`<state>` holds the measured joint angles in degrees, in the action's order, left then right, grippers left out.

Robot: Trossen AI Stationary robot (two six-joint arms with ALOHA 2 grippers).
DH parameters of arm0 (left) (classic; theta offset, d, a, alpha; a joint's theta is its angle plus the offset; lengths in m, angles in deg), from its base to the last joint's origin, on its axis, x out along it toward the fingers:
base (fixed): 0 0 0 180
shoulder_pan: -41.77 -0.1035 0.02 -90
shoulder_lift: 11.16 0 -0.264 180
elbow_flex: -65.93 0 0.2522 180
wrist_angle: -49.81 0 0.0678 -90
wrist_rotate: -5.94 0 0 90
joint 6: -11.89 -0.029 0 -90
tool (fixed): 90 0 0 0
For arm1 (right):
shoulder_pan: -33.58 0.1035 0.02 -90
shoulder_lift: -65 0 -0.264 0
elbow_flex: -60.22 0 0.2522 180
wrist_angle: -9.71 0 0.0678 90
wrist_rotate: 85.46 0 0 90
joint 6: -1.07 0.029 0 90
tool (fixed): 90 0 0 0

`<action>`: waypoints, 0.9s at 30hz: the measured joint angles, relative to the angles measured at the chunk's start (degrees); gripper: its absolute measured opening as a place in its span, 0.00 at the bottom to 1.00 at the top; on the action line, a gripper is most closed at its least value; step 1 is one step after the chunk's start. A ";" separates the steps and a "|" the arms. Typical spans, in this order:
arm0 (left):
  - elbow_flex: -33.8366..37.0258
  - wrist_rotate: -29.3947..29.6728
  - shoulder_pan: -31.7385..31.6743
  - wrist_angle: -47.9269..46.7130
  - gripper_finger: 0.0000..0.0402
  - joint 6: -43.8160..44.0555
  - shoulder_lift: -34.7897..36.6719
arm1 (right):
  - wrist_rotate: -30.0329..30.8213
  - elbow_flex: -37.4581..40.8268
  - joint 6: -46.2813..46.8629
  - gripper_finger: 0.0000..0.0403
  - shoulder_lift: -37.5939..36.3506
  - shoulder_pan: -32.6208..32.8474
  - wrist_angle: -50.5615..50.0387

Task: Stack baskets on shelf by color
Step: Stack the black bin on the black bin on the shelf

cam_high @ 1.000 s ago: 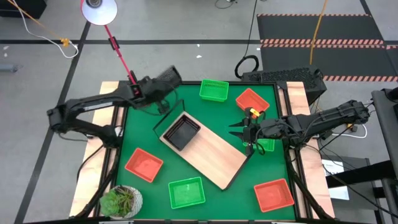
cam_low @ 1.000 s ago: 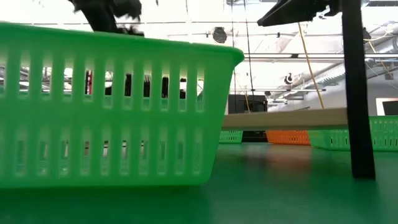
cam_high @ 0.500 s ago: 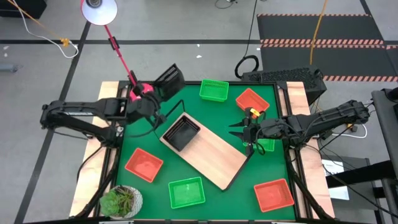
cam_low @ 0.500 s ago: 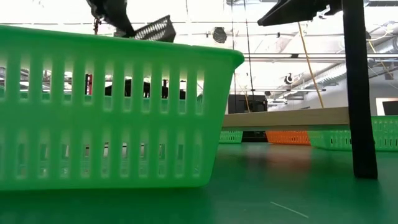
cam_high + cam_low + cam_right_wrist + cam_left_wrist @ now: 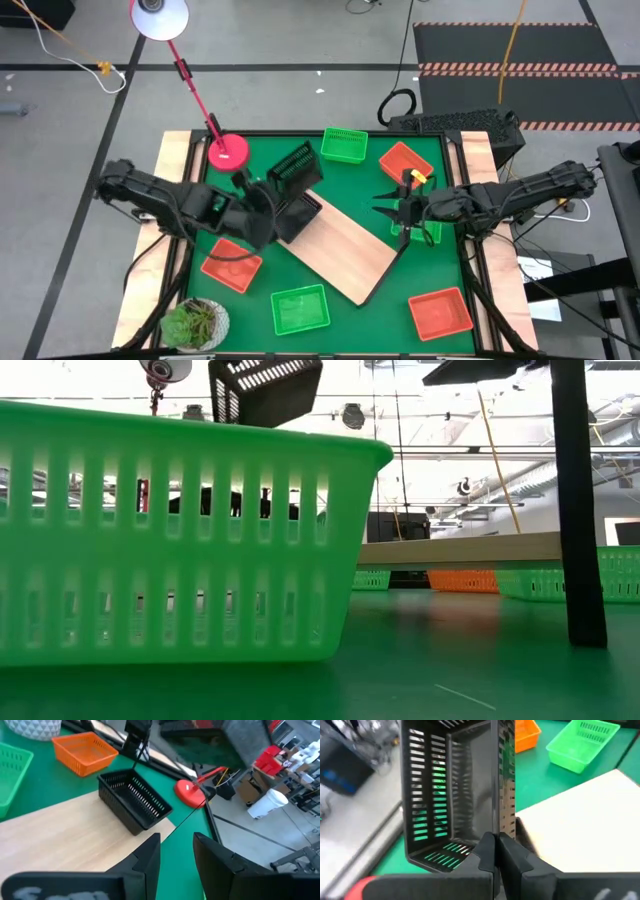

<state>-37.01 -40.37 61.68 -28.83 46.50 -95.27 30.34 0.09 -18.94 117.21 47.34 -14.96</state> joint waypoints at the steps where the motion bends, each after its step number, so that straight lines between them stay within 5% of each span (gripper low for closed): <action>1: -1.62 -0.38 0.81 -1.31 0.02 1.93 -1.29 | 0.00 0.00 0.27 0.27 -0.69 0.20 -0.23; 12: -15.26 -2.89 7.34 -8.87 0.02 19.11 -13.31 | 0.00 0.00 3.89 0.27 -6.98 2.14 -2.15; 22: -16.14 -8.24 6.95 -21.75 0.02 33.40 -18.72 | -0.04 0.00 1.87 0.27 -10.56 2.21 -3.21; 27: -16.14 -9.32 5.59 -22.01 0.03 33.42 -20.84 | -0.04 0.00 1.75 0.27 -10.82 2.21 -3.16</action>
<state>-53.15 -49.69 67.27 -50.84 79.92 -116.11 30.30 0.09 -17.19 106.38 49.55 -18.12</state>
